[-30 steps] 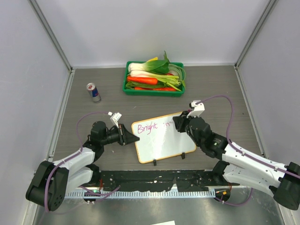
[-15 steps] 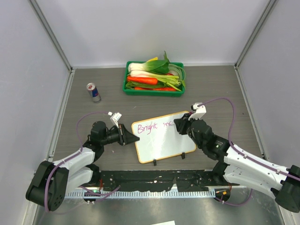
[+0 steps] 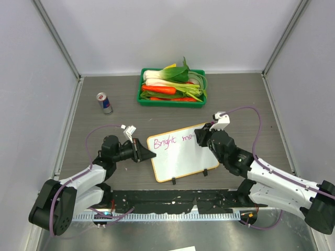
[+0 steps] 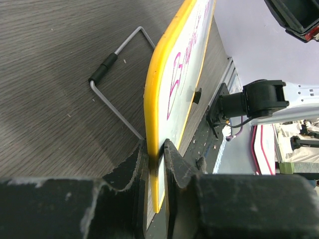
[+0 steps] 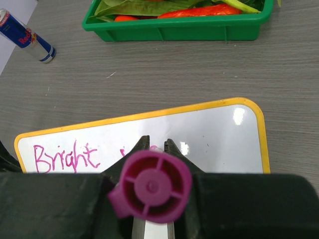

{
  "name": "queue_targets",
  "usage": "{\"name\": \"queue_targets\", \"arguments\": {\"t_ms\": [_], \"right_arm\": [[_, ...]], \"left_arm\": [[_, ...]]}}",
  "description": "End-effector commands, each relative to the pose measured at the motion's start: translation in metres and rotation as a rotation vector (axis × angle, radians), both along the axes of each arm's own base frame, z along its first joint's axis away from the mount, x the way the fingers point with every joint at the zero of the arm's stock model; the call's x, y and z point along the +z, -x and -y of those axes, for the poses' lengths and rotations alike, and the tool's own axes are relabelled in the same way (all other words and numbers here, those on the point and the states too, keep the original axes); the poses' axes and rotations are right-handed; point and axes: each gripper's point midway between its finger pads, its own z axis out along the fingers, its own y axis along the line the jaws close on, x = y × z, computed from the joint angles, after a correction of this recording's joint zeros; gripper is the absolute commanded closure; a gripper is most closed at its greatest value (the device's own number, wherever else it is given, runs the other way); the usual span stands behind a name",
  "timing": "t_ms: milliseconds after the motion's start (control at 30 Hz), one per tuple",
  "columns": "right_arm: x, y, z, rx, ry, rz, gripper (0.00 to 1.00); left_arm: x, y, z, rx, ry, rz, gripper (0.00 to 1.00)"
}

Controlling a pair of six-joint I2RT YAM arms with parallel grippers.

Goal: Write a sentence on the whiteboard

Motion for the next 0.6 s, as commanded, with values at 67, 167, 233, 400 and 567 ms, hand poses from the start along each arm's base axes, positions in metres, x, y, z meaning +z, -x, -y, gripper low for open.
{"name": "queue_targets", "arguments": {"t_ms": [67,167,233,400,567], "right_arm": [[0.019,-0.016,0.005,-0.065,-0.008,0.049,0.99],[0.021,-0.016,0.0,-0.05,-0.013,0.048,0.98],[0.02,-0.015,-0.005,-0.023,-0.016,0.046,0.99],[0.025,-0.009,-0.007,0.015,-0.037,0.053,0.98],[0.034,-0.003,-0.004,0.033,-0.075,0.092,0.99]], "left_arm": [[-0.002,-0.001,0.0,-0.008,-0.018,0.032,1.0],[-0.002,-0.001,0.0,-0.008,-0.018,0.032,1.0],[-0.002,-0.001,0.0,-0.009,-0.018,0.031,1.0],[-0.002,-0.001,0.0,-0.009,-0.018,0.031,1.0],[-0.002,-0.001,0.0,-0.008,-0.019,0.031,1.0]]}}
